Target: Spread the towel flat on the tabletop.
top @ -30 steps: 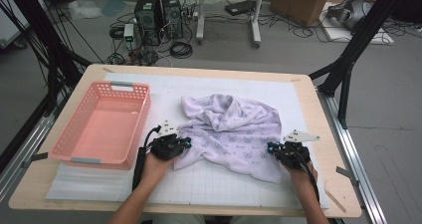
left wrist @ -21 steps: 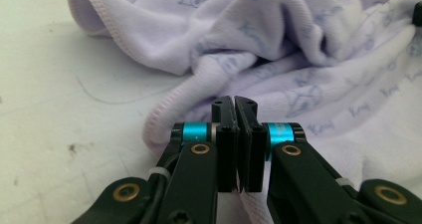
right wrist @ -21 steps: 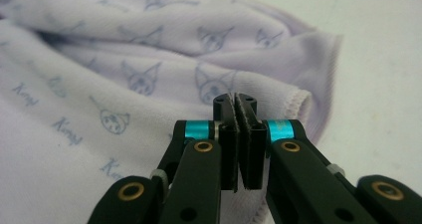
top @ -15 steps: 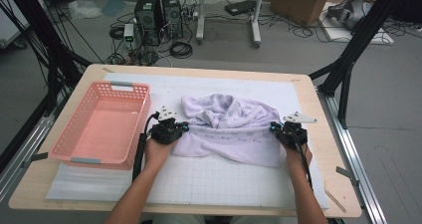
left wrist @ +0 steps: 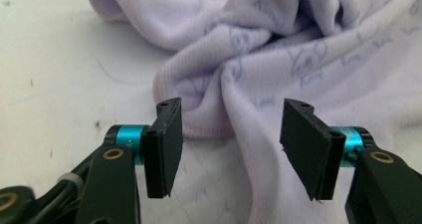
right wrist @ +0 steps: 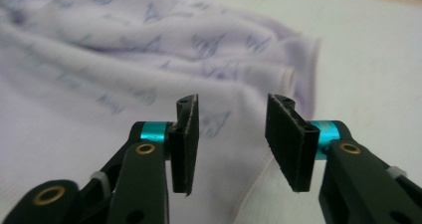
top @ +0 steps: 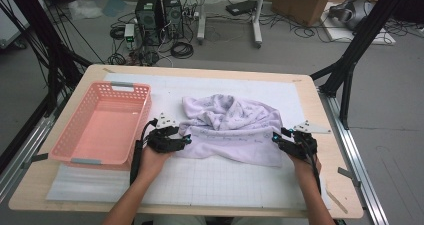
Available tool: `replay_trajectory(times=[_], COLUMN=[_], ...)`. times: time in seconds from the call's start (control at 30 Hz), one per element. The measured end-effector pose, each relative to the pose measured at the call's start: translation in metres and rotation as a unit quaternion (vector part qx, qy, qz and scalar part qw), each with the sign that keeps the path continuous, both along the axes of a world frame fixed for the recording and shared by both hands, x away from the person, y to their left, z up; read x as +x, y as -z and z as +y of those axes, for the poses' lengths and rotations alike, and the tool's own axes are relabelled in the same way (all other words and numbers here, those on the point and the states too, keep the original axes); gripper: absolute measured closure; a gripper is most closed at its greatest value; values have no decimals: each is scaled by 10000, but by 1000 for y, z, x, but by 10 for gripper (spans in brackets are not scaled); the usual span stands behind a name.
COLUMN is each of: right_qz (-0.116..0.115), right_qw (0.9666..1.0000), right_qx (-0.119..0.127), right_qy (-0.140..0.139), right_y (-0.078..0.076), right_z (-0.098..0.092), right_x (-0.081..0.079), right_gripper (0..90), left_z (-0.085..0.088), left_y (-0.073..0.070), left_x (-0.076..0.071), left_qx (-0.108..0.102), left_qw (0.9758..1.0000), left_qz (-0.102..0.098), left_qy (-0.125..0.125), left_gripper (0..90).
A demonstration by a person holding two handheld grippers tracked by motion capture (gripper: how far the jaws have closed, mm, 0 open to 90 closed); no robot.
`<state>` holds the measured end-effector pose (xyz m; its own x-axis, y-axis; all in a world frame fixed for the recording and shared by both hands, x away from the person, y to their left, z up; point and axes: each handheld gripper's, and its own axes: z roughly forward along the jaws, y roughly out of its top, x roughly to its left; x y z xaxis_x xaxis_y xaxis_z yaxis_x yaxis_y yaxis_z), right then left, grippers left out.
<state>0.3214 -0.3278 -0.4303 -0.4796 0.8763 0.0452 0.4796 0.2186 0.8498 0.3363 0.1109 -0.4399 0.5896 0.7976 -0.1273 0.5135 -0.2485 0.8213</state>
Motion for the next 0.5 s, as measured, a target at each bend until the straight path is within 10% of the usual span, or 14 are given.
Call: replay_trajectory(times=[0.5], right_qz=[379], right_qw=[9974], right_qx=[-320], right_qy=[-525], right_y=[9], right_z=[-3], right_x=[-38], right_gripper=[485], left_z=[13], left_y=[9], left_x=[-28], left_qx=[-222], left_qw=[9984], left_qz=[372], left_qy=[362], left_gripper=[480])
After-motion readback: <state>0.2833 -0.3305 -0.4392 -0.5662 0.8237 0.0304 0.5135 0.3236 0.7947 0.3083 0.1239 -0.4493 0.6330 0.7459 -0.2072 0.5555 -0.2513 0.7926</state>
